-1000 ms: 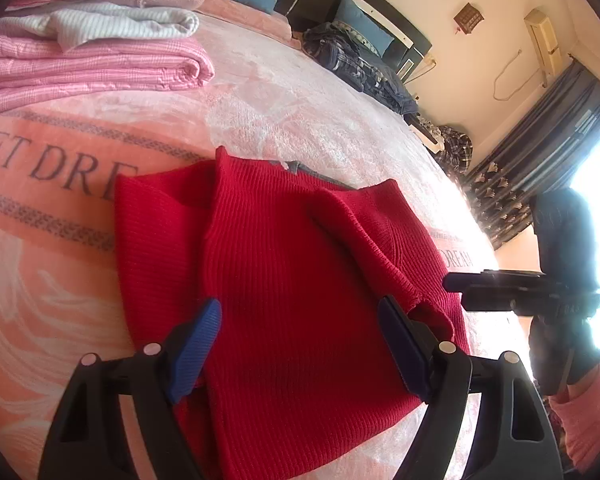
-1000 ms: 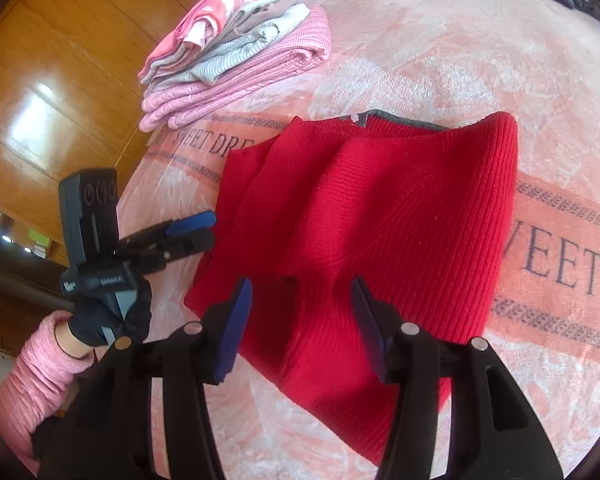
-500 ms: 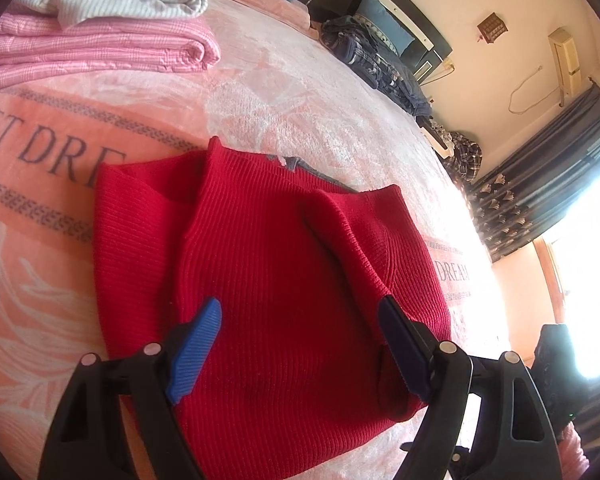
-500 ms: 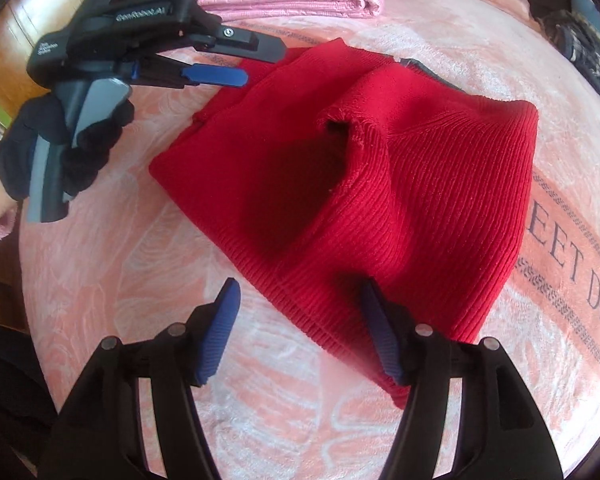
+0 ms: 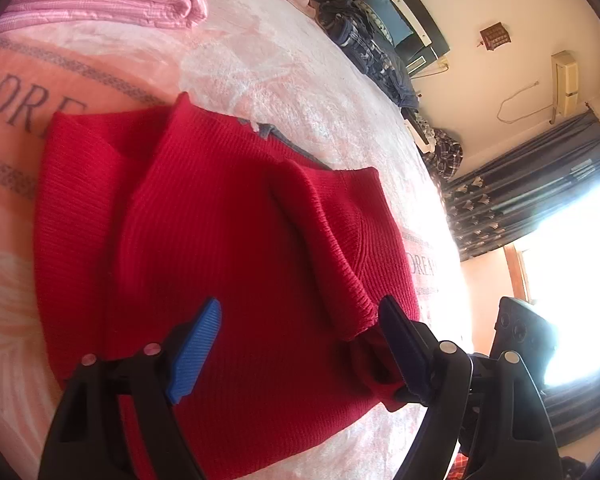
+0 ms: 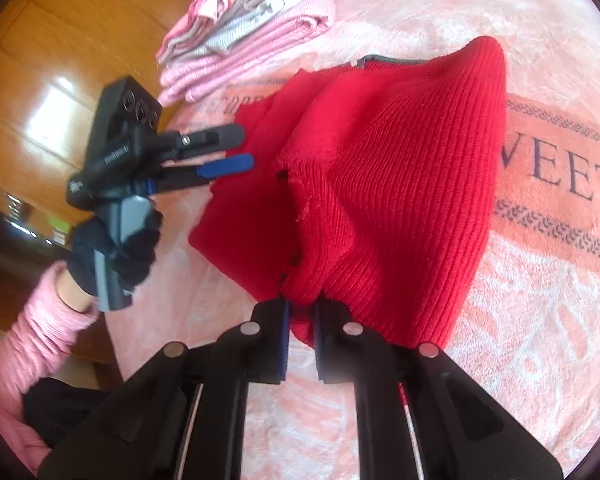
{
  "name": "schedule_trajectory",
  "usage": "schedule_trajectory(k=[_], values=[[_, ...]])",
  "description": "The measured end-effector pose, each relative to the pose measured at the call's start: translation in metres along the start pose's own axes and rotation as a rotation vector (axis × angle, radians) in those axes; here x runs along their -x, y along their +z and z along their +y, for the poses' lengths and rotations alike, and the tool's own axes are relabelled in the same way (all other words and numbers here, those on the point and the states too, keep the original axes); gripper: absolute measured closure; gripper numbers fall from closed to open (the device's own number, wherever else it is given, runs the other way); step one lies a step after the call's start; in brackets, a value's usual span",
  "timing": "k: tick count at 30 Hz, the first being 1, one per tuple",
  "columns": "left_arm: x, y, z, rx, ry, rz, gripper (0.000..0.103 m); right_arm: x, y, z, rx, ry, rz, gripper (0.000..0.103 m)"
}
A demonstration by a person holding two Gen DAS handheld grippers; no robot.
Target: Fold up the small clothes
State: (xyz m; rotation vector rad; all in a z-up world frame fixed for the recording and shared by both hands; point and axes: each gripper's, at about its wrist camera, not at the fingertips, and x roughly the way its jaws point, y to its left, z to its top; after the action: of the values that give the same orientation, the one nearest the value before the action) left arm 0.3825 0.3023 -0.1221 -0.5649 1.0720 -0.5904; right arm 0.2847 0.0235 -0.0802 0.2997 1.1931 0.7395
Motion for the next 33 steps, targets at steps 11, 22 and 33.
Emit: schedule_trajectory(k=[11,22,33], values=[[-0.077,0.012,-0.031,0.145,-0.245,0.096,0.022,0.051,-0.001,-0.010,-0.005,0.052,-0.079,0.095],[-0.128,0.037,-0.038,0.219,-0.319,0.142,0.023,0.057,-0.005,-0.011,0.001,0.087,-0.102,0.095],[-0.117,0.047,-0.041,0.094,-0.365,0.086,0.090,0.057,-0.013,-0.004,0.002,0.121,-0.096,0.095]])
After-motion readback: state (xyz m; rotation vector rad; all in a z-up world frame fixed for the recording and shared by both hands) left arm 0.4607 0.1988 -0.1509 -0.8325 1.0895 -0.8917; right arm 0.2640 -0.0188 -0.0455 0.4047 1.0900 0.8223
